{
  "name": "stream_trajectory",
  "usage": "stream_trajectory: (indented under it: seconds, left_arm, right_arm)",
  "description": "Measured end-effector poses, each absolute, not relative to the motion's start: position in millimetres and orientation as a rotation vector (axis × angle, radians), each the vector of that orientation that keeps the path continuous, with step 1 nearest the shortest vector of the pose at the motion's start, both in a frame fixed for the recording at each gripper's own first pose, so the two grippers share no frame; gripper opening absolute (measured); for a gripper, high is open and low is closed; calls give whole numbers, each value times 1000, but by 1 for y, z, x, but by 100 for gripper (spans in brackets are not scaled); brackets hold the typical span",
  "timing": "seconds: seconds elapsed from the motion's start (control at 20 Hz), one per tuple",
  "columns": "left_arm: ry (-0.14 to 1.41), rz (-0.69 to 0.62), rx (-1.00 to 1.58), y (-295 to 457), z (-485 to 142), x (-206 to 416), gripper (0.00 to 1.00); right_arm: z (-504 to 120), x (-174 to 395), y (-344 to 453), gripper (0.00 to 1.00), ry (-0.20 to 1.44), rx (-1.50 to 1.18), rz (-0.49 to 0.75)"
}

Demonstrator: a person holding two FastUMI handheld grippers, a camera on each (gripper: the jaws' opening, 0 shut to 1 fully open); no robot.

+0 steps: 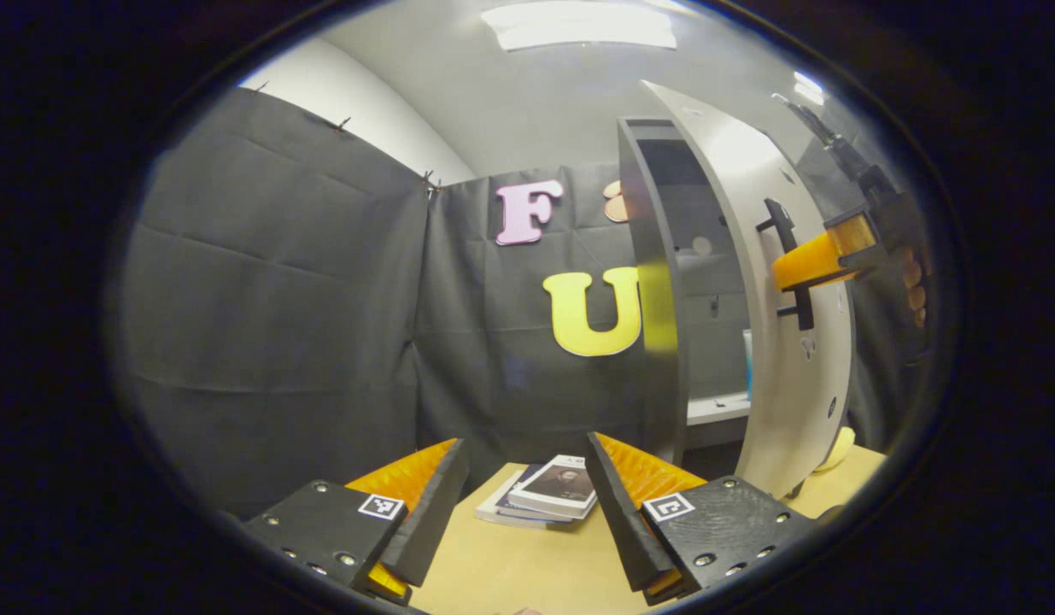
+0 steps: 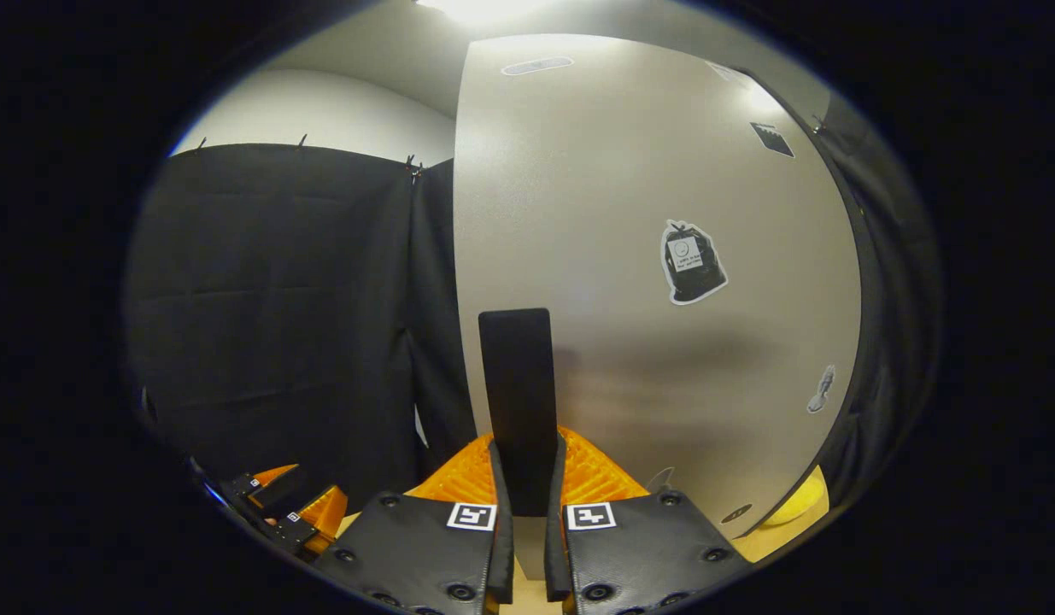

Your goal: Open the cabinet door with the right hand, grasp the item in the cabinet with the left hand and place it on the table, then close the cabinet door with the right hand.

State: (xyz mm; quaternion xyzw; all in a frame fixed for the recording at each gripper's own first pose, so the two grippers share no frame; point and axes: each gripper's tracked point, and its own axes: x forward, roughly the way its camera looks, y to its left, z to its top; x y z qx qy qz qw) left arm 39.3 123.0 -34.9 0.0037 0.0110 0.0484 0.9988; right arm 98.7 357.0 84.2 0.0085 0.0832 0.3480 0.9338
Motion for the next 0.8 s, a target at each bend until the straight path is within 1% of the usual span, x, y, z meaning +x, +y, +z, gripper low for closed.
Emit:
stream_trajectory:
  seconds: [0.05,0.1,0.15,0.2,0.25,0.3,0.35,0.4,0.45,0.55,0.6,0.65,0.7,0.75,0.8]
  left_arm:
    - [23,92,4,118,-35,39,84]
    - [23,89,0,113,-33,38,84]
    - [23,84,-4,108,-33,37,84]
    - [20,79,-4,103,-32,37,84]
    - [18,74,-1,99,-30,36,84]
    - [16,69,5,93,-28,35,84]
    - [14,64,9,87,-28,36,84]
    - [13,58,10,82,-26,35,84]
    - [12,52,9,77,-24,34,84]
    - [15,33,4,61,-24,33,84]
    - [16,22,1,52,-23,34,84]
    - [16,12,0,44,-23,34,84]
    - [16,2,1,36,-22,34,84]
    - [17,-10,2,27,-21,33,84]
    - [17,-22,3,17,-20,33,84]
  right_arm:
    - [85,96,353,16,176,19,723]
    - [87,93,351,12,179,22,732]
    - [86,90,348,12,181,21,744]
    - [87,88,345,16,181,23,753]
    - [87,86,340,12,181,21,763]
    - [88,83,336,12,181,26,771]
    - [88,79,331,16,180,26,780]
    - [89,76,326,12,176,26,787]
    - [89,72,321,16,177,29,794]
    - [90,65,310,16,183,50,814]
    - [91,62,304,12,184,59,823]
    - [92,60,299,16,183,60,830]
    - [93,59,297,16,179,56,837]
    - [93,57,294,12,176,57,843]
    - [93,56,289,16,179,61,851]
